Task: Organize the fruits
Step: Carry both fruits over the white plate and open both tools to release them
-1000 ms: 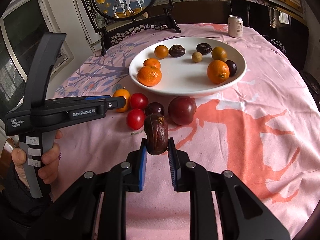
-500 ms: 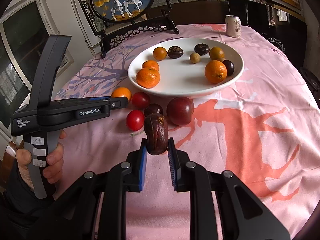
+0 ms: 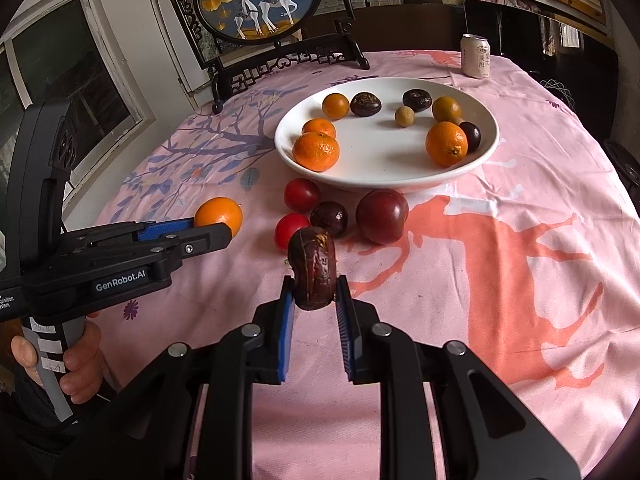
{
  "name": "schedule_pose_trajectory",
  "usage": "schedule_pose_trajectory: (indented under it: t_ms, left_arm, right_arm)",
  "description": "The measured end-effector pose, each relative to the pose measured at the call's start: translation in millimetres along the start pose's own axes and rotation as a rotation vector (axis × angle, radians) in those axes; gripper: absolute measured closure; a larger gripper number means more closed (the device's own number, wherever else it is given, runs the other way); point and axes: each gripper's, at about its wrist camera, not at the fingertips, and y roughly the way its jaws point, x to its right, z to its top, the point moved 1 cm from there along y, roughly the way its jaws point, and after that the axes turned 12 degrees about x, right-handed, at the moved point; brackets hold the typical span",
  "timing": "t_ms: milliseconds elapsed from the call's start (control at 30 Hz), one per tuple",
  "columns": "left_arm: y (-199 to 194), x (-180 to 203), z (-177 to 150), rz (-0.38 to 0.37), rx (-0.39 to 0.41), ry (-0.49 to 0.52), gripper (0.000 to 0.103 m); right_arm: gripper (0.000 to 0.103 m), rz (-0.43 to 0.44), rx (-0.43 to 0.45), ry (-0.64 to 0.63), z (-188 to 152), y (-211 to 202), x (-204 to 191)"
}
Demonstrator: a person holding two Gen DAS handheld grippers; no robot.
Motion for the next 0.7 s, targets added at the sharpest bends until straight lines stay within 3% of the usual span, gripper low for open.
schedule_pose_trajectory:
  t_ms: [367, 500, 700]
  left_arm:
    - [-11.9, 7.7, 23.4, -0.010, 0.052, 0.015, 0.069]
    - [0.8, 19.5, 64.6, -0.010, 0.061, 0.055, 0.069]
    - [73.0, 27.5, 142.3, 0.034, 0.005, 0.096, 0.069]
  right_arm:
    - [0.082, 0.000, 0.010, -0.001, 8.9, -1.4, 3.6]
    - [0.082, -0.013, 0.030, -0.037, 42.2, 4.8, 12.1]
    - [0.083, -0.096, 0.032, -0.095, 110.3, 58.8, 39.7]
